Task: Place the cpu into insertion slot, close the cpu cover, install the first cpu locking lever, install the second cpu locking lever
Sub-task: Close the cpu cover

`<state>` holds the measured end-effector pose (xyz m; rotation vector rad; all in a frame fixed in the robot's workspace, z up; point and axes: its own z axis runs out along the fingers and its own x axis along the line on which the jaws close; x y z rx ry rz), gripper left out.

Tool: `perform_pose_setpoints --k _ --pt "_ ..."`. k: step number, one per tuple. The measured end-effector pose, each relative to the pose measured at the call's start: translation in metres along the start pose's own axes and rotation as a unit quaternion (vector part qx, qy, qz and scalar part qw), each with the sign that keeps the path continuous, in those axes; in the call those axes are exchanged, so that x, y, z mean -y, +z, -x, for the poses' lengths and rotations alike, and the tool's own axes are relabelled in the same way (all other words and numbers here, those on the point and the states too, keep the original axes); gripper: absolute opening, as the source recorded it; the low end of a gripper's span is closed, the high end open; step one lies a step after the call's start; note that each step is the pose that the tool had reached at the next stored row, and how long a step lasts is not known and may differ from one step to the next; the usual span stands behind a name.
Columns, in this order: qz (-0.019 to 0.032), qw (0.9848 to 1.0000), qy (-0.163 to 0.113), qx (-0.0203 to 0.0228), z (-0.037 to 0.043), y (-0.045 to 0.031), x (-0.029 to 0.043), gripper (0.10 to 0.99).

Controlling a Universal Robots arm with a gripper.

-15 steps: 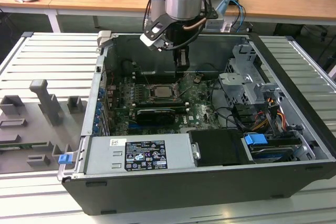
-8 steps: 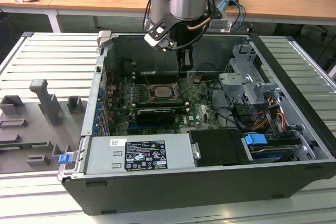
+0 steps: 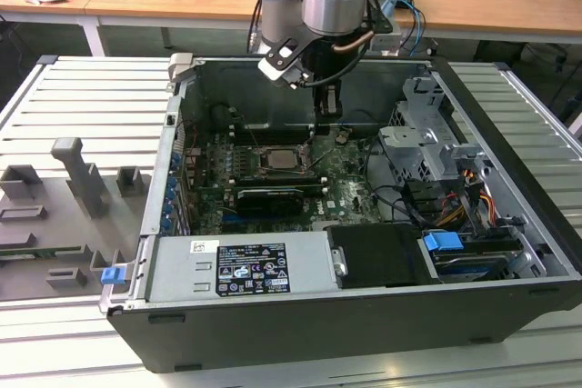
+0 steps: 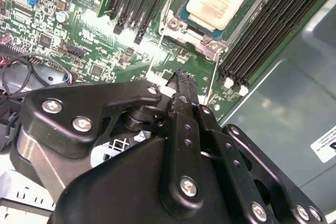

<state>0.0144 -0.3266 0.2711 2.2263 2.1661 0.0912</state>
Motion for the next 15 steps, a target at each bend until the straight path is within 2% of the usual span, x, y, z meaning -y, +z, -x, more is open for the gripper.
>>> perform_pose_setpoints --k 1,2,10,15 --pt "0.0 1.0 0.0 0.0 -0.0001 0.0002 -0.0021 0.106" --pt "-0.0001 1.0 0.0 0.0 -0.0003 0.0007 -0.0104 0.106" --pt "-0.0002 1.0 -0.002 -0.0002 -0.0006 0.0039 -0.0231 0.106" --pt "-0.001 1.0 -0.003 -0.0002 -0.0014 0.0092 -0.0321 0.106"
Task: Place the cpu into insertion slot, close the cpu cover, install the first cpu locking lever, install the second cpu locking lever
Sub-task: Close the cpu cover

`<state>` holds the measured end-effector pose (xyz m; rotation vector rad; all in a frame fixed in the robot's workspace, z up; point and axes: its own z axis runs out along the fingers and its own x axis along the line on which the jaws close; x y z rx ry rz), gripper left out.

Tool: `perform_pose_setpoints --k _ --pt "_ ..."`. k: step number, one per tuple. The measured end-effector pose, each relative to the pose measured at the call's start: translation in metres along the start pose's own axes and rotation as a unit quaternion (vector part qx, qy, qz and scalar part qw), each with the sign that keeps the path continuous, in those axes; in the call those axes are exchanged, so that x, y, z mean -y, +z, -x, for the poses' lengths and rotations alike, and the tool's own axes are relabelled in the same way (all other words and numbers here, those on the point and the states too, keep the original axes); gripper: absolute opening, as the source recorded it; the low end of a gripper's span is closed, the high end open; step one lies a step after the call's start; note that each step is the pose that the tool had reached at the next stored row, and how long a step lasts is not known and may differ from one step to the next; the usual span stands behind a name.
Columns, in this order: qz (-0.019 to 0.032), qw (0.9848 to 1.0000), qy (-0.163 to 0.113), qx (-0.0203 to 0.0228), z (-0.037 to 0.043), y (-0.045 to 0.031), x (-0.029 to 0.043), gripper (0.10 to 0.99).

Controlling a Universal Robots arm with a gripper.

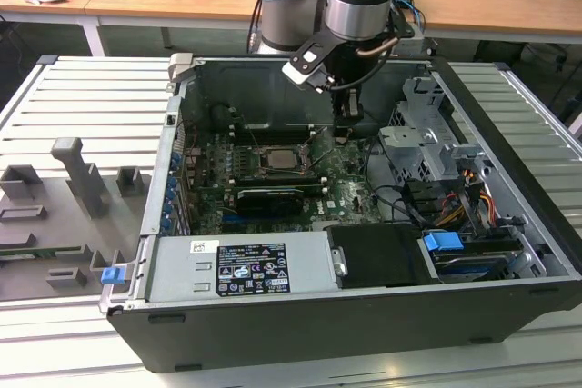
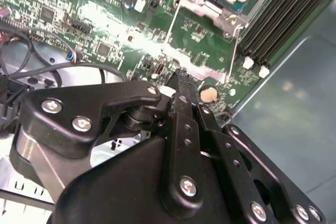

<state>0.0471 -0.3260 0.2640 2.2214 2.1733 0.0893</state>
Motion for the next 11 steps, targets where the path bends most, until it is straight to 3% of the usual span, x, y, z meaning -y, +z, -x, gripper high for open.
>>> perform_pose_setpoints --k 4,9,11 --pt "-0.0005 1.0 -0.005 -0.0003 -0.001 0.0029 -0.0035 0.106" --pt "-0.001 1.0 -0.008 -0.0005 -0.0035 0.0166 -0.0027 0.106" --pt "-0.0014 1.0 -0.008 -0.0004 -0.0037 0.0175 -0.0016 0.106"
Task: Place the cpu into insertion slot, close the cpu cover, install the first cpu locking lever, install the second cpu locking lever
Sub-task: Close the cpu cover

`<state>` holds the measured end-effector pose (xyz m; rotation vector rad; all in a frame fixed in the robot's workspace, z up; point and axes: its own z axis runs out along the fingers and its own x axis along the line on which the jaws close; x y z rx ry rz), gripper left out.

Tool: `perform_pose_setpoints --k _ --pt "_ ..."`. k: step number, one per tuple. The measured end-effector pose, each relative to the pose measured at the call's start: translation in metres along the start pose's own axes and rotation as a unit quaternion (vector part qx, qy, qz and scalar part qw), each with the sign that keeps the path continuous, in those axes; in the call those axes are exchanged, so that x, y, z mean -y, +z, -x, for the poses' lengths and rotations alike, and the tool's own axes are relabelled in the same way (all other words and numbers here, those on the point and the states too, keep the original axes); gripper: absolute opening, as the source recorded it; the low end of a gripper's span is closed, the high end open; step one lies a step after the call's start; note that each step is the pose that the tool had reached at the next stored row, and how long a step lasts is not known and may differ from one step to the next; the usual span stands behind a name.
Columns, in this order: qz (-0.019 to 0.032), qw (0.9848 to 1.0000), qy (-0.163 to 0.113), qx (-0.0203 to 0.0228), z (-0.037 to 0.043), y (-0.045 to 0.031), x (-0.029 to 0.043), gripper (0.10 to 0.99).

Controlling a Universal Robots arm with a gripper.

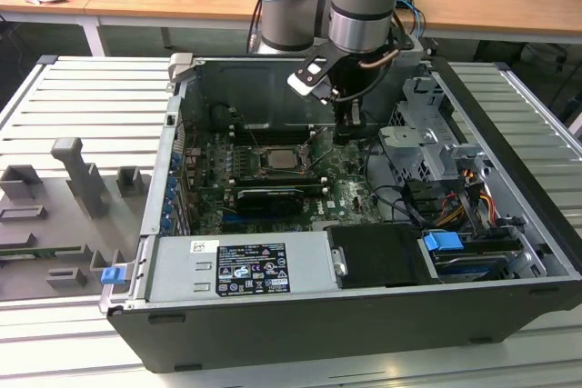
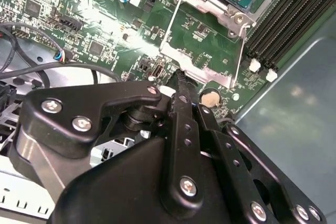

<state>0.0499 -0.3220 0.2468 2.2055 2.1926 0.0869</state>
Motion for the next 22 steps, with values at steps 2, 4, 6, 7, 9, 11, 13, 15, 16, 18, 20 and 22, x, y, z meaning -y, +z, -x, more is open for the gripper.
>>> perform_pose_setpoints --k 2,4,6,7,9,11,13,15,16,18,20,22 --pt "0.0 1.0 0.0 0.0 0.0 0.0001 0.0001 0.106" --pt "0.0 1.0 0.0 0.0 0.0 0.0001 0.0007 0.106" --pt "0.0 1.0 0.0 0.0 0.0 0.0 0.0017 0.106" --pt "0.0 1.0 0.0 -0.0001 0.0 0.0 0.002 0.106" --pt "0.0 1.0 0.0 0.0 0.0 -0.0001 0.0027 0.106" --pt "0.0 1.0 0.0 -0.0001 0.0 0.0 0.0031 0.106" --pt "0.0 1.0 0.0 -0.0001 0.0 -0.0001 0.0043 0.106" --pt "0.0 1.0 0.0 0.0 0.0 -0.0002 0.0046 0.106" --pt "0.0 1.0 0.0 -0.0001 0.0 -0.0002 0.0049 0.106" --pt "0.0 1.0 0.0 -0.0001 0.0 -0.0002 0.0052 0.106" --pt "0.0 1.0 0.0 -0.0001 0.0 -0.0002 0.0055 0.106" --pt "0.0 1.0 0.0 0.0 0.0 -0.0002 0.006 0.106"
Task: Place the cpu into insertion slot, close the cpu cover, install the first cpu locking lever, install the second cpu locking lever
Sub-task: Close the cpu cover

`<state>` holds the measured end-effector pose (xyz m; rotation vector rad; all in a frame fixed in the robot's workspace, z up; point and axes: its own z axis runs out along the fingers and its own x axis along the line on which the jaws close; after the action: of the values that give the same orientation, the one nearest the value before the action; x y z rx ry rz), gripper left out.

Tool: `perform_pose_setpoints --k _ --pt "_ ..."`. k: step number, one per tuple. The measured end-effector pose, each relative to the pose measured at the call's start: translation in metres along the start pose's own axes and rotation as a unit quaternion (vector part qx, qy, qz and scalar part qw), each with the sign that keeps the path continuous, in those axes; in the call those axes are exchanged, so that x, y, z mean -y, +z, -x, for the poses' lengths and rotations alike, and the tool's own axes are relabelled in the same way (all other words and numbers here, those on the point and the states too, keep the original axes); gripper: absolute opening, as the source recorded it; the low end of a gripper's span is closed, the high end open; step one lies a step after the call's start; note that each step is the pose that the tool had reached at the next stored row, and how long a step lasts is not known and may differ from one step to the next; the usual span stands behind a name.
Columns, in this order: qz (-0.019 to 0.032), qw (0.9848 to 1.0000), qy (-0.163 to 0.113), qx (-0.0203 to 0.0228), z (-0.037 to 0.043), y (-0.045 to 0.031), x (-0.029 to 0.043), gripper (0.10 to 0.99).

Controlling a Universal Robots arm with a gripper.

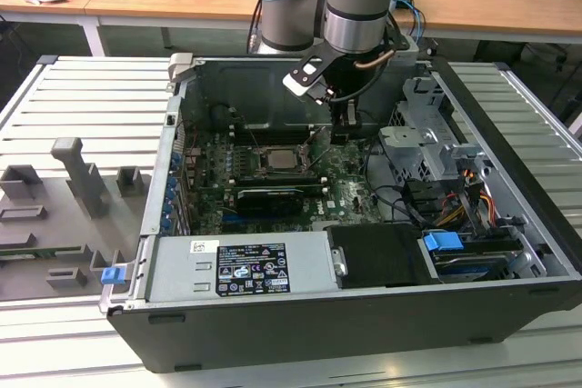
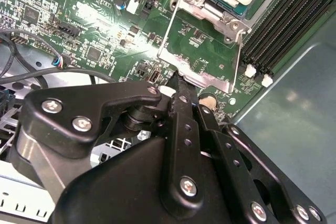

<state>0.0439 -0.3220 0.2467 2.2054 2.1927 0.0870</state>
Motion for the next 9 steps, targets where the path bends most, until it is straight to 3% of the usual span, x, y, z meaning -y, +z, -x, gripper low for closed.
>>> perform_pose_setpoints --k 9 --pt "0.0 1.0 0.0 0.0 0.0 -0.0002 0.0036 0.106"
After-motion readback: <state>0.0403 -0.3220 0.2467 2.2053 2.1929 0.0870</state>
